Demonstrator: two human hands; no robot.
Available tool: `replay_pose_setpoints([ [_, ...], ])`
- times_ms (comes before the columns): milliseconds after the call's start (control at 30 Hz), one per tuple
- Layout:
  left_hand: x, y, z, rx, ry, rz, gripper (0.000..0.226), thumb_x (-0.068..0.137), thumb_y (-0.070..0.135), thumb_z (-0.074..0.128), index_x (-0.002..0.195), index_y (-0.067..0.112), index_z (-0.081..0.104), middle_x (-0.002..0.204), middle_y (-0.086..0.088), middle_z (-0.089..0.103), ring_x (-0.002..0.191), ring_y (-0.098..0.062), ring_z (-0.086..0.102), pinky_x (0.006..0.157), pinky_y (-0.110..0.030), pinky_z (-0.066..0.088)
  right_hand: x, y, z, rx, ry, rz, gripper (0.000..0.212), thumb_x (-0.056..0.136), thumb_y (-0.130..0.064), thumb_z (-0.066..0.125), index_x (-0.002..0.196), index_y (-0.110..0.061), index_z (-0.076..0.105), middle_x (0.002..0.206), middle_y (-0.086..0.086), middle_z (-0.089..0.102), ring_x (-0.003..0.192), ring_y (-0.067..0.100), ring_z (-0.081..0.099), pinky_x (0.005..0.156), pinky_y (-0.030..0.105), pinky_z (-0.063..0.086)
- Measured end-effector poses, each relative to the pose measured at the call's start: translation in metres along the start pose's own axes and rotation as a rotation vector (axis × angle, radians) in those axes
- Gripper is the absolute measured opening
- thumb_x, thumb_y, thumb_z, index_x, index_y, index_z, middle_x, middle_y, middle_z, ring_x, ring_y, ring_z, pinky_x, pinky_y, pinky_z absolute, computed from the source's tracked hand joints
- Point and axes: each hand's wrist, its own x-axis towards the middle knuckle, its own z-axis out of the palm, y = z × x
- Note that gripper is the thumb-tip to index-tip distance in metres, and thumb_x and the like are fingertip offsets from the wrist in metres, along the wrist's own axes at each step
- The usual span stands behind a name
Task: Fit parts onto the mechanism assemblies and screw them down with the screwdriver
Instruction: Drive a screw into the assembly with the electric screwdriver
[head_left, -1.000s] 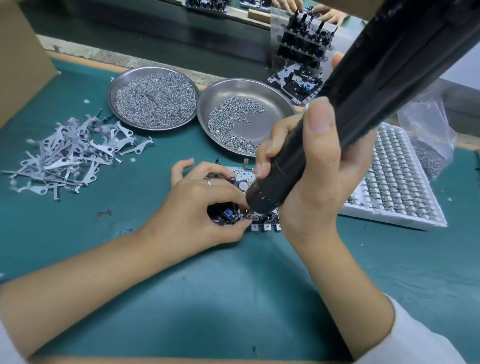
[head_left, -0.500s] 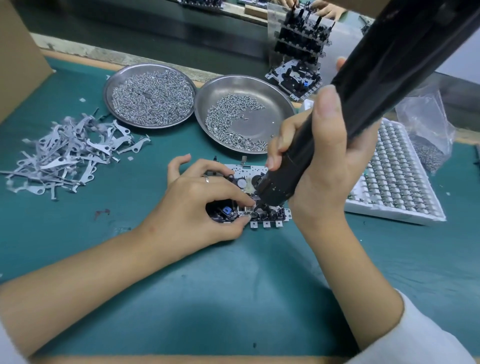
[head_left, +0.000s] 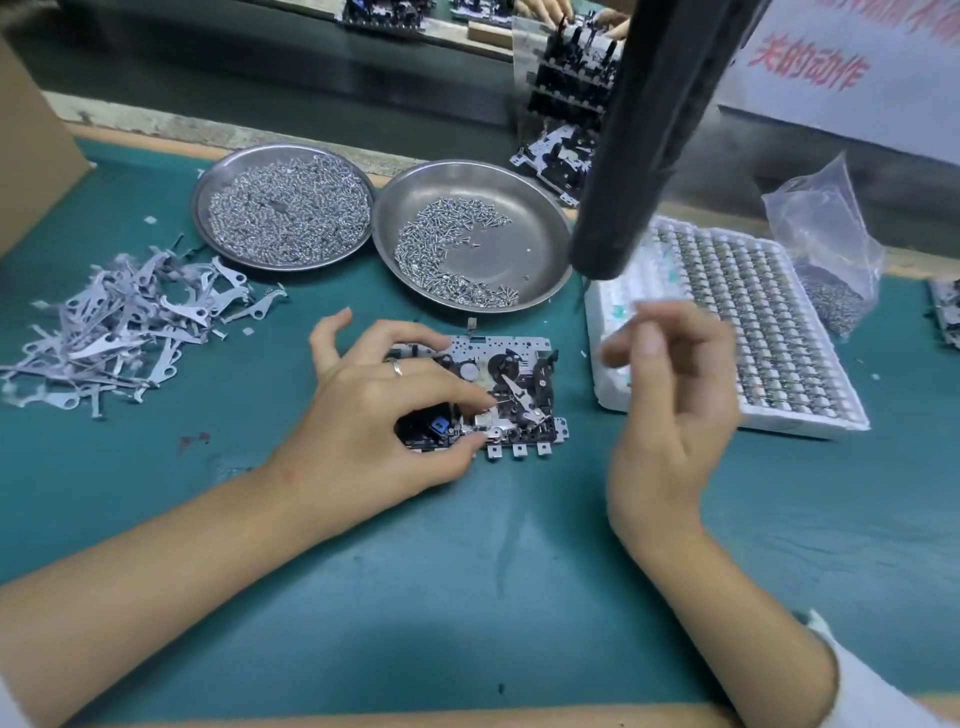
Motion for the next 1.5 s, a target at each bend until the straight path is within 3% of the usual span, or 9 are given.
replay_pose_setpoints([
  [133,0.000,0.001,0.003,0.004,0.036,0.025,0.018,0.064,0.027,0.077,0.082,0.025,0.075,0.078,0.019,0.068,0.103,-0.005,0.054,0.107,-0.052,0.016,-0.015,0.009,0.006,-0.099,-0.202,0.152,0.011,0.092,-0.020,0.053,0.095,-0.029,0.058,0.078,-0.008,0.062,0.076,0.012,0.061,0.073,0.028,0.050],
  [267,0.003,0.002,0.005,-0.064,0.055,0.058,0.009,0.065,0.018,0.078,0.072,0.018,0.073,0.074,0.013,0.067,0.083,-0.003,0.060,0.103,-0.044,0.029,-0.009,0.016,0.009,0.007,-0.246,0.377,0.012,0.090,-0.015,0.050,0.090,-0.016,0.062,0.068,-0.007,0.064,0.073,0.011,0.063,0.076,0.027,0.052],
  [567,0.009,-0.005,0.004,-0.248,-0.064,0.067,0.013,0.063,0.002,0.076,0.066,0.013,0.069,0.072,0.006,0.066,0.073,-0.009,0.063,0.076,-0.017,0.047,-0.009,0.014,0.009,-0.102,-0.283,0.333,0.019,0.095,-0.003,0.051,0.088,-0.017,0.062,0.066,-0.007,0.063,0.072,0.013,0.063,0.076,0.032,0.053],
  [934,0.006,-0.004,0.007,-0.251,-0.019,0.054,0.010,0.065,0.004,0.075,0.067,0.011,0.069,0.071,0.003,0.067,0.073,-0.017,0.064,0.072,-0.033,0.050,-0.010,0.011,0.009,-0.158,-0.301,0.317,0.022,0.093,-0.006,0.052,0.085,-0.024,0.061,0.067,-0.008,0.063,0.070,0.012,0.062,0.072,0.029,0.051],
  [1067,0.004,0.000,0.007,-0.185,0.004,0.084,0.008,0.070,0.012,0.073,0.076,0.008,0.070,0.076,0.003,0.068,0.074,-0.014,0.063,0.075,-0.030,0.050,-0.019,0.006,0.010,-0.336,-0.381,0.037,0.015,0.090,-0.013,0.053,0.093,-0.008,0.067,0.082,0.000,0.065,0.077,0.011,0.059,0.071,0.019,0.046],
  [1200,0.003,-0.005,-0.003,-0.144,0.169,0.085,0.021,0.075,0.020,0.051,0.084,0.008,0.065,0.082,0.005,0.064,0.079,-0.017,0.058,0.079,-0.034,0.045,-0.026,0.001,0.018,-0.627,-0.536,-0.325,0.039,0.089,-0.028,0.055,0.116,-0.001,0.063,0.105,0.011,0.066,0.095,0.027,0.061,0.084,0.038,0.048],
  [1300,0.005,-0.013,-0.008,-0.256,0.412,-0.110,0.017,0.077,0.015,0.044,0.082,0.025,0.057,0.084,0.009,0.060,0.081,-0.011,0.055,0.080,-0.032,0.042,-0.028,-0.006,0.035,-0.908,-0.789,-0.312,0.068,0.089,-0.049,0.052,0.143,-0.010,0.040,0.130,0.014,0.054,0.115,0.031,0.051,0.096,0.043,0.041],
  [1367,0.008,-0.017,-0.007,-0.386,0.495,-0.220,0.022,0.082,0.010,0.043,0.083,0.029,0.055,0.084,0.008,0.061,0.083,-0.009,0.056,0.080,-0.029,0.043,-0.033,-0.006,0.044,-1.123,-0.911,-0.327,0.065,0.093,-0.050,0.045,0.149,-0.023,0.029,0.140,0.015,0.045,0.121,0.034,0.044,0.098,0.045,0.037],
  [1500,0.012,-0.022,-0.005,-0.475,0.558,-0.271,0.022,0.090,0.017,0.041,0.089,0.032,0.057,0.085,0.007,0.061,0.078,0.002,0.056,0.076,-0.016,0.043,-0.043,-0.015,0.040,-1.169,-0.891,-0.352,0.040,0.090,-0.038,0.047,0.127,-0.029,0.059,0.135,0.014,0.052,0.119,0.036,0.051,0.096,0.041,0.043],
])
